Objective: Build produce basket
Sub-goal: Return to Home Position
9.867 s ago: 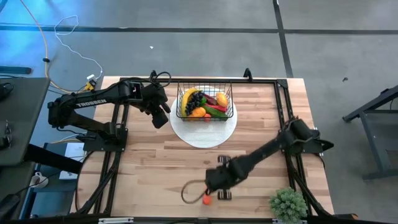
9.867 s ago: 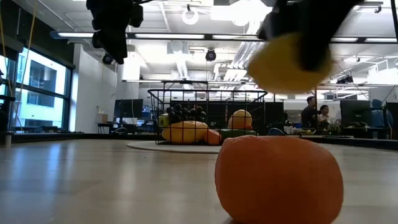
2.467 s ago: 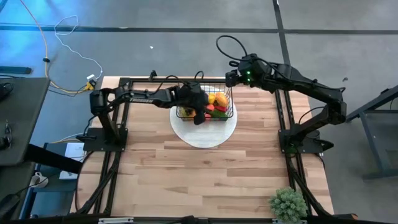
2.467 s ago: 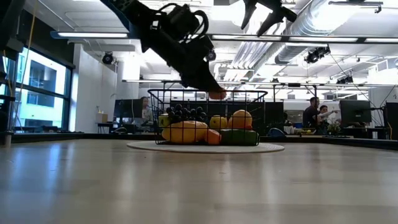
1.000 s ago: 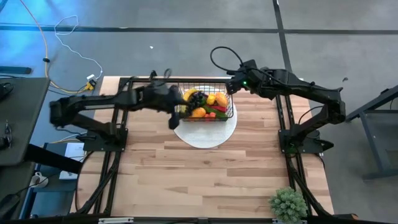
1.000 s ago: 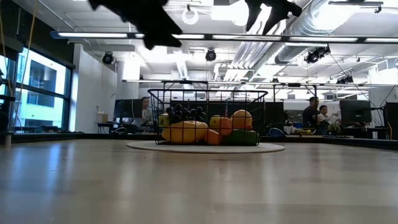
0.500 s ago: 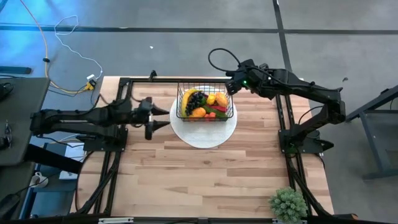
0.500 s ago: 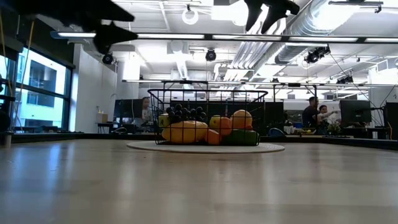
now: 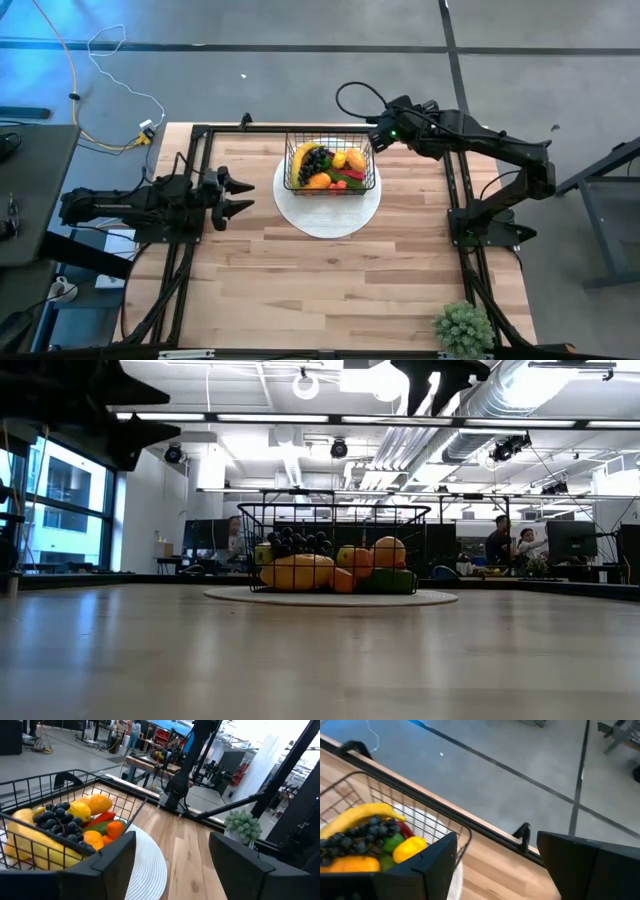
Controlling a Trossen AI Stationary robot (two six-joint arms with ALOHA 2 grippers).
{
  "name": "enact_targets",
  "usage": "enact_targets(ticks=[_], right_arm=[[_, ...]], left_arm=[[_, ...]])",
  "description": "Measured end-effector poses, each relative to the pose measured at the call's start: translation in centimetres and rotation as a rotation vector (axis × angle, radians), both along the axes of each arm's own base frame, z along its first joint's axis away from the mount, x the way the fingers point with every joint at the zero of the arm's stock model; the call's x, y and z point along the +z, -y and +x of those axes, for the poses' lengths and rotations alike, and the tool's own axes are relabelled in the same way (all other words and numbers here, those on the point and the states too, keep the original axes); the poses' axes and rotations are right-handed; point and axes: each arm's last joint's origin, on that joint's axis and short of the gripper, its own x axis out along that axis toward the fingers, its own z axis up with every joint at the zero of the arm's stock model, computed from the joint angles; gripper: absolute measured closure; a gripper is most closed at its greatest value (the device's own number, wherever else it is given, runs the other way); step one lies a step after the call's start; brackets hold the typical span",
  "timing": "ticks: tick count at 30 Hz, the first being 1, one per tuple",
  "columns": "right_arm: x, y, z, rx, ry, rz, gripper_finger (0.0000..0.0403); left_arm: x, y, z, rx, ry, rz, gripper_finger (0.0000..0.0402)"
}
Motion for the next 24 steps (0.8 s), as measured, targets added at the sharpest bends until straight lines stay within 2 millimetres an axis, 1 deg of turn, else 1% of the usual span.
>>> enact_targets(ticks=[5, 11, 15, 19, 24], right_arm=[[-0.1, 0.5, -0.4, -0.03, -0.016, 0.011, 0.0149], [-0.2, 0.5, -0.4, -0.024, -0.025, 0.009, 0.0149], [0.0, 0.4, -0.7, -0.014, -0.037, 0.009, 0.0149], [0.7, 0.1, -2.0, -0.018, -0.031, 0.0, 0.0149], [2.3, -0.7, -4.4, -0.01, 0.003, -0.044, 0.0149]], left_arm=[[-1.6, 0.1, -0.4, 0.0, 0.007, 0.002, 0.0163], [-4.2, -0.1, -0.5, 0.043, -0.029, -0.011, 0.0163], [-5.1, -0.1, -0.4, 0.042, -0.016, -0.008, 0.0163], [-4.9, 0.0, -0.4, 0.038, -0.008, -0.007, 0.0163], [-4.9, 0.1, -0.4, -0.008, -0.009, -0.009, 0.0163]])
